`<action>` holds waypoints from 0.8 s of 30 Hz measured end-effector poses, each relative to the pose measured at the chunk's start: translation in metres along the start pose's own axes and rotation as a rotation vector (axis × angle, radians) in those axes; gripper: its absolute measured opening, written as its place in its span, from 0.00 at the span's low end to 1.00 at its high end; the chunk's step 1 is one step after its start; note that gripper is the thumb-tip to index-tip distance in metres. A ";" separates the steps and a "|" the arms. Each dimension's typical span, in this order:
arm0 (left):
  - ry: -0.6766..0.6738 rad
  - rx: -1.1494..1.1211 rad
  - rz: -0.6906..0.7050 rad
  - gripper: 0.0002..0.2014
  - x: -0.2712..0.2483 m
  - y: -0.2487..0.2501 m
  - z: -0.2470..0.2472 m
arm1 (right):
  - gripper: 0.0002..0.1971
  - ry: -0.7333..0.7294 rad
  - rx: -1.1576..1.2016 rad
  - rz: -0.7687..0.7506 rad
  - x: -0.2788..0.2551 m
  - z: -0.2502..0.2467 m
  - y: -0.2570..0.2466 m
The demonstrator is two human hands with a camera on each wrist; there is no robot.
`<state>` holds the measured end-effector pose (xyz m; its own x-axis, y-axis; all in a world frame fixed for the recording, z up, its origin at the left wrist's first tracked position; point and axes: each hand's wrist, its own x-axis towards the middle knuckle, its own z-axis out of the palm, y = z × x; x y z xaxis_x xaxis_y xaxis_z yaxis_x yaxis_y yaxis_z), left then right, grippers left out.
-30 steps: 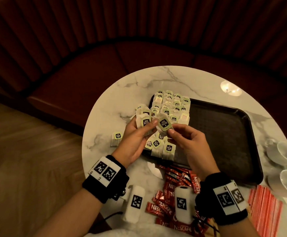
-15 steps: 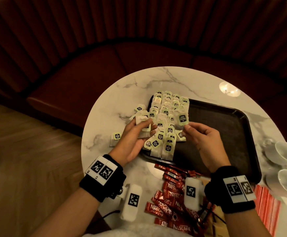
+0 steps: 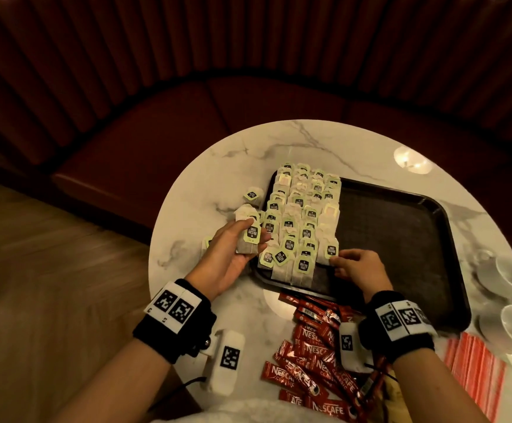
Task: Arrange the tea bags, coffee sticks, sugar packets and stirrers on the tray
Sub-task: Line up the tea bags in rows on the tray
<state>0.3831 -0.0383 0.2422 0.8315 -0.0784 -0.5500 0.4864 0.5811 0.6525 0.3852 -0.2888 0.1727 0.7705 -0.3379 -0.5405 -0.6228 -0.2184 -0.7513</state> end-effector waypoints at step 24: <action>-0.195 0.042 0.058 0.13 -0.016 -0.015 0.030 | 0.08 -0.387 0.410 -0.307 -0.104 0.030 -0.053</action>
<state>0.3707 -0.0707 0.2567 0.8928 -0.2029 -0.4023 0.4433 0.5555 0.7035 0.3425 -0.2144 0.2576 0.9465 0.0564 -0.3178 -0.3227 0.1414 -0.9359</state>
